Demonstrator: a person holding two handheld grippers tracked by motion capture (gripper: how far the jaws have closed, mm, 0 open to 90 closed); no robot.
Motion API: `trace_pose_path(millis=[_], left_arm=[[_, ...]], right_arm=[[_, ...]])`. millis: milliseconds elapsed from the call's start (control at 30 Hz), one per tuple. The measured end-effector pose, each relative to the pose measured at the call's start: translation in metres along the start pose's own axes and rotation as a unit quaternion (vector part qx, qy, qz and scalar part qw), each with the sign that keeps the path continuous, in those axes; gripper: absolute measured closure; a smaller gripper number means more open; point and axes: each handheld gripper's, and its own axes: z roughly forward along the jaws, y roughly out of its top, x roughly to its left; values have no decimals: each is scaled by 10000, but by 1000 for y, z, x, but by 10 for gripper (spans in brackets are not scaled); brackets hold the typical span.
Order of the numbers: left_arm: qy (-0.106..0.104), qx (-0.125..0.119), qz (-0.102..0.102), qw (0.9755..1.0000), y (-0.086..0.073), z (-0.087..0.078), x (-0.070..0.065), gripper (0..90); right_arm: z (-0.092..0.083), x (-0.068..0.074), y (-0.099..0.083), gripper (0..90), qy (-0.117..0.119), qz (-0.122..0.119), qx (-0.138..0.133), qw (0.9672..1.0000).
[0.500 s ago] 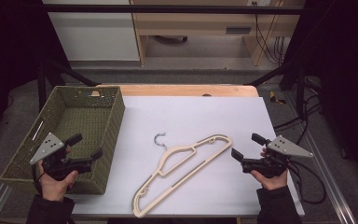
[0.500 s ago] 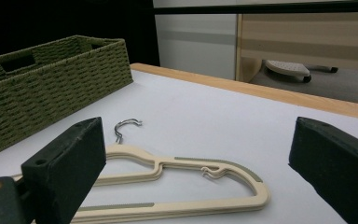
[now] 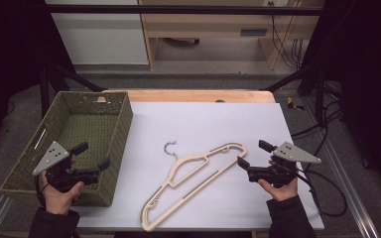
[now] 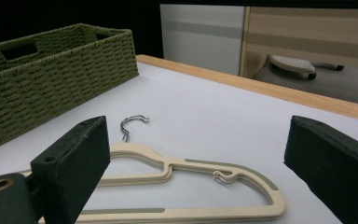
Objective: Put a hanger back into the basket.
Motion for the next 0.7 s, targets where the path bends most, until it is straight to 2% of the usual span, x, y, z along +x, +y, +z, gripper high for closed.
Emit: trace_pose_path(millis=[400,533,567,600,700], left_arm=[[39,-15,12,10000,1,-2,1,42],[56,-9,15,10000,1,-3,3,42],[56,-10,9,10000,1,-3,3,42],[56,-10,9,10000,1,-3,3,42],[74,-5,31,10000,2,-4,3,42]], right_arm=[[35,21,13,101,172,-99,316,9993],[51,31,19,119,214,-146,407,9988],[61,35,20,129,274,-143,423,9986],[61,35,20,129,274,-143,423,9986],[75,41,23,142,294,-187,561,9978]])
